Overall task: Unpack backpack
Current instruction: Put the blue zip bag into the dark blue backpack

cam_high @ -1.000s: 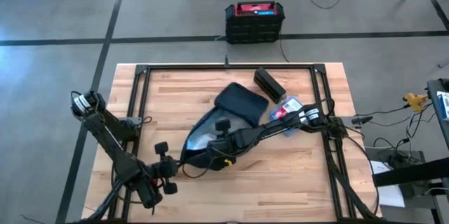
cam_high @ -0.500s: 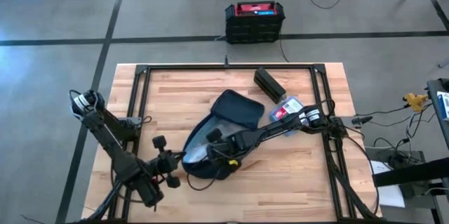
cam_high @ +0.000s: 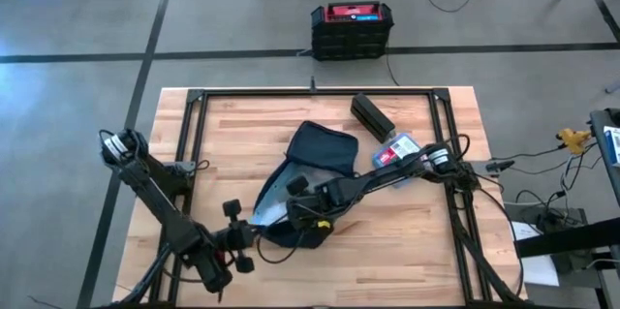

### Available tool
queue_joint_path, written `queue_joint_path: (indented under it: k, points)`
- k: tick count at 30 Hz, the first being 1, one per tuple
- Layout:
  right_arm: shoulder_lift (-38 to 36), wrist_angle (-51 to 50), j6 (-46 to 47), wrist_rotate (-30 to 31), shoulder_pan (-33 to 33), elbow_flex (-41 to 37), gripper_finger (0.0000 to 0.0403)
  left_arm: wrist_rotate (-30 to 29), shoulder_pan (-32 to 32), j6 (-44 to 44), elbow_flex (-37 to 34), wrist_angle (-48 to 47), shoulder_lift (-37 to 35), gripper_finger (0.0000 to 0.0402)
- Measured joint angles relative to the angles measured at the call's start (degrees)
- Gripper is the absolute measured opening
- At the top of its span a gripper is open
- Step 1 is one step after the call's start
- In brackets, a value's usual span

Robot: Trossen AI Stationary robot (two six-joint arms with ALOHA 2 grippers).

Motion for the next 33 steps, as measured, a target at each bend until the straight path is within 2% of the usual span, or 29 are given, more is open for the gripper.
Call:
queue_joint_path:
  k: [4,8,12,16,21,27,31,33]
  points:
    - [-0.5,-0.4,0.1,0.1,0.9,0.4,0.0191,0.0,2.0,0.3,-2.8,6.1,3.6,0.0000]
    - [-1.6,-0.5,-0.2,0.5,2.1,1.2,0.0216,1.6,3.9,-0.9,-3.6,7.4,7.3,0.0000]
    - [-2.9,-1.7,0.1,0.5,3.5,2.5,0.0228,5.3,5.6,-1.6,-3.7,8.8,10.5,0.0000]
    - [-4.6,-0.1,1.0,0.5,4.6,3.7,0.0223,7.7,6.4,-1.7,-3.7,10.2,12.7,0.0000]
    - [-3.9,5.1,4.5,0.5,4.4,3.5,0.0192,7.8,6.4,-1.6,-3.7,11.2,13.2,0.0000]
    - [0.5,9.0,6.0,0.7,4.1,2.8,0.0133,7.9,6.4,-1.5,-3.7,11.7,13.1,0.0000]
    - [4.0,7.9,7.8,7.4,3.3,2.6,0.0075,8.5,6.2,0.3,-2.8,11.2,12.3,0.0000]
    - [4.7,7.1,8.8,8.6,2.3,2.6,0.0037,9.2,5.7,2.4,-1.5,11.2,11.5,0.0000]
